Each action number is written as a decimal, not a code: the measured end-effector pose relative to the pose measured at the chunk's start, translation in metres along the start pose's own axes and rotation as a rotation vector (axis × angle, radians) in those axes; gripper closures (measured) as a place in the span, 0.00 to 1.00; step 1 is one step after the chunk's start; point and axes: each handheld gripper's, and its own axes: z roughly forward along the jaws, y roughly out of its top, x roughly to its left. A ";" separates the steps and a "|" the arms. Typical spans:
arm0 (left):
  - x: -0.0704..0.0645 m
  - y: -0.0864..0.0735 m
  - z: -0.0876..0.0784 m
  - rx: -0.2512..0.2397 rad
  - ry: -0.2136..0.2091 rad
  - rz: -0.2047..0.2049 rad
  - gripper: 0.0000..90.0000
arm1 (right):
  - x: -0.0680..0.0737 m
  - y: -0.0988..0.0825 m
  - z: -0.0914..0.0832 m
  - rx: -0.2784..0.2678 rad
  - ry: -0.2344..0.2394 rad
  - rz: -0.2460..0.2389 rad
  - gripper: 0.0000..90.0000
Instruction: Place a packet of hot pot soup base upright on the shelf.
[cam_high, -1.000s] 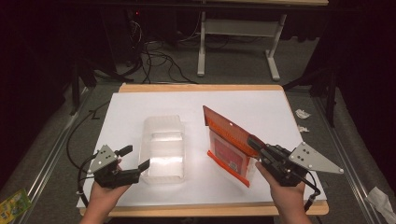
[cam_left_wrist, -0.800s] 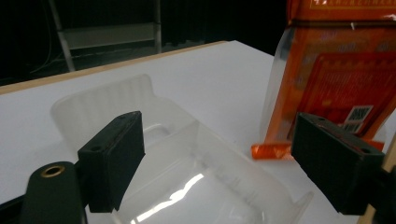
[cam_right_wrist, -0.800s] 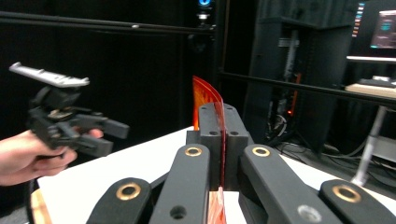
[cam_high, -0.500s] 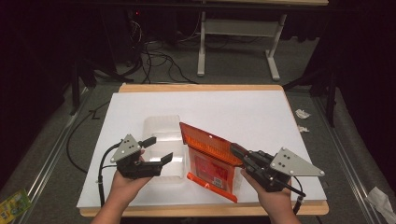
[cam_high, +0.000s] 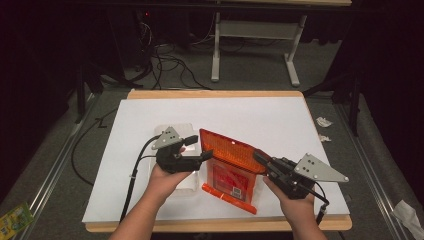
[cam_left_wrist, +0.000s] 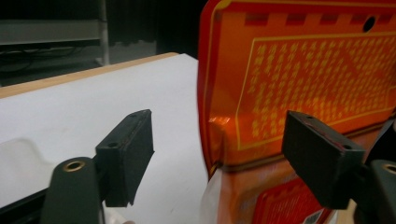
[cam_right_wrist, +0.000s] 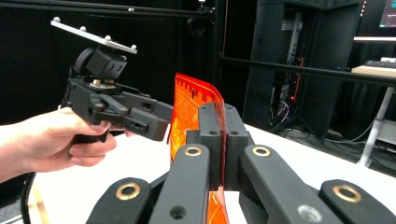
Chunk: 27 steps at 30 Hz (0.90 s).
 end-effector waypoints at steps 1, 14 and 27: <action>-0.001 0.001 0.009 0.015 -0.011 -0.005 0.33 | -0.004 -0.002 -0.001 0.000 -0.001 0.017 1.00; -0.014 0.001 0.018 -0.026 -0.014 0.016 0.85 | -0.013 -0.014 -0.006 0.024 -0.035 0.069 1.00; -0.021 0.000 0.019 -0.029 -0.008 0.060 0.97 | -0.028 -0.040 -0.013 0.163 -0.001 0.212 0.39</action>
